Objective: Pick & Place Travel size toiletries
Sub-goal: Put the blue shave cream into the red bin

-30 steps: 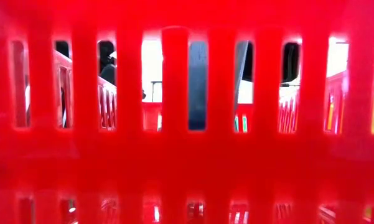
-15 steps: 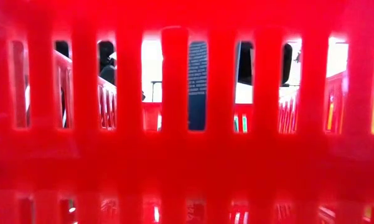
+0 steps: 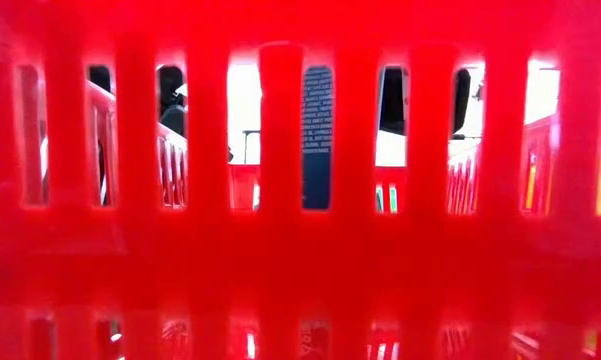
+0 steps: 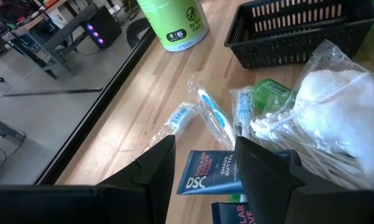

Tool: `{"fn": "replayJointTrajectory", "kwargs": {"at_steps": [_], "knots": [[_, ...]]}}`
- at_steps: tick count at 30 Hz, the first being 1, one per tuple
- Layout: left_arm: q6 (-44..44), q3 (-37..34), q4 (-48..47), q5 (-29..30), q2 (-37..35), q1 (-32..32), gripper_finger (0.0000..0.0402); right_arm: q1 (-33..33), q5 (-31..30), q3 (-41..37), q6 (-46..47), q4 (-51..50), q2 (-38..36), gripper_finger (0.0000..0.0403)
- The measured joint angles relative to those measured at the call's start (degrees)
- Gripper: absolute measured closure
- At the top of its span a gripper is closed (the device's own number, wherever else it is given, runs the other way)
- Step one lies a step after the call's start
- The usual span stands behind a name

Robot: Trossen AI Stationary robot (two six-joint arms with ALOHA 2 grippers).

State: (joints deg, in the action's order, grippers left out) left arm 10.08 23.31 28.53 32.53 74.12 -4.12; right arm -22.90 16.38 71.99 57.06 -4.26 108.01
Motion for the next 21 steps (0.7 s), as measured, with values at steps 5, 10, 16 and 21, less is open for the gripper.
{"fn": "replayJointTrajectory", "kwargs": {"at_steps": [5,10,16,21], "knots": [[-0.01,0.00,-0.01,0.00,0.00,0.00,0.0240,0.00,-0.81,0.04,0.04,-1.32,-0.11,0.0397],[-0.06,0.00,-0.01,0.00,-0.01,0.00,0.0240,0.09,-1.06,0.07,0.32,-2.83,-0.17,0.0397],[-1.27,0.00,-0.16,0.00,-0.01,0.00,0.0240,0.44,-1.19,0.14,2.26,-7.20,-0.29,0.0398],[-1.35,0.00,-0.17,0.02,0.00,0.00,0.0240,0.44,-3.16,-0.28,0.66,-9.16,0.29,0.0398]]}}
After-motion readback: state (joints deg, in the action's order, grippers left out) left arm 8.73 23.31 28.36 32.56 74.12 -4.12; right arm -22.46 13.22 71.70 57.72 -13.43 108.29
